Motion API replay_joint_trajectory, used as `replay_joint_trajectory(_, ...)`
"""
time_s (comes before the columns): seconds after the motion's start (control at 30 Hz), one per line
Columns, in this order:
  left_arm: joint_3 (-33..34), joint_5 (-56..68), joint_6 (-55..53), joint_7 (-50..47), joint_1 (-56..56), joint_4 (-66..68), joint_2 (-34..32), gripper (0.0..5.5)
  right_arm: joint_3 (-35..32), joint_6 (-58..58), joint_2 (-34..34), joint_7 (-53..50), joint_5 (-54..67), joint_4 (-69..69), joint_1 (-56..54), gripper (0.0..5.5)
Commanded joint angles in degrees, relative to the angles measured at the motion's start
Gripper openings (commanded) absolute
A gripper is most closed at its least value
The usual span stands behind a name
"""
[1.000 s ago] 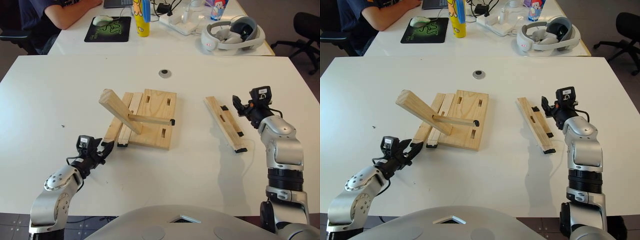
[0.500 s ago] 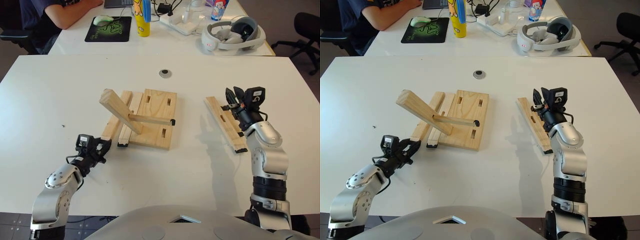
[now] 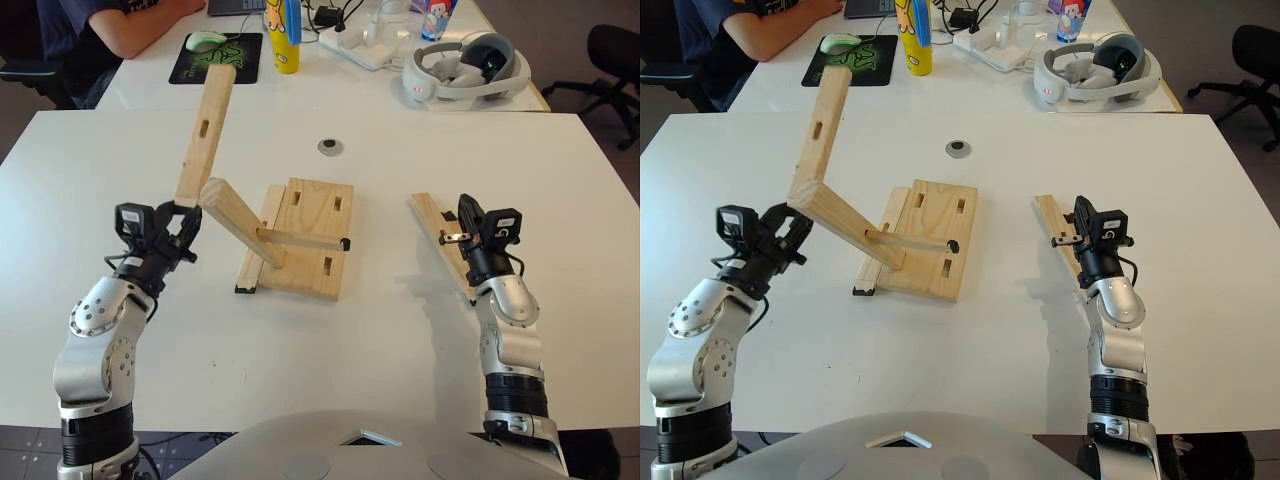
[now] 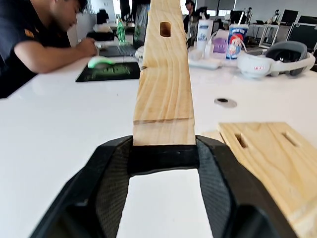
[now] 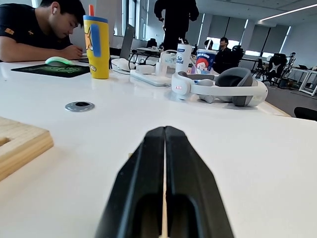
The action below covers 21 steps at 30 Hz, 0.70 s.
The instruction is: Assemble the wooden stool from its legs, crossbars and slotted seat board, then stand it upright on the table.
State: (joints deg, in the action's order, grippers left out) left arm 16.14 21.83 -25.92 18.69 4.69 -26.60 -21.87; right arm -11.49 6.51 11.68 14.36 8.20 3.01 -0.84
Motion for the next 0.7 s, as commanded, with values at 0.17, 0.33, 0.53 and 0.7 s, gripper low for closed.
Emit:
replay_joint_trajectory(0.17, 3.4, 15.4, -6.2, -1.1, -19.3, -8.9, -3.0, 1.95, -0.2, -15.0, -2.2, 0.7, 16.3, -9.9, -14.8, 0.0)
replay_joint_trajectory(0.33, 3.1, 43.7, -13.9, -8.8, -25.0, -13.3, -0.6, 1.94, -5.0, -37.8, -0.1, 1.6, 49.7, -16.6, -24.3, 0.0)
replay_joint_trajectory(0.53, 0.9, 72.1, -13.5, -13.0, -24.4, -14.2, -4.4, 1.94, -9.1, -51.0, 4.4, -1.0, 86.8, -12.5, -32.5, 0.28)
replay_joint_trajectory(0.7, 0.5, 82.8, -12.5, -14.4, -26.5, -15.3, -8.8, 1.94, -6.4, -53.0, 6.0, -4.3, 98.8, -12.1, -36.7, 1.12)
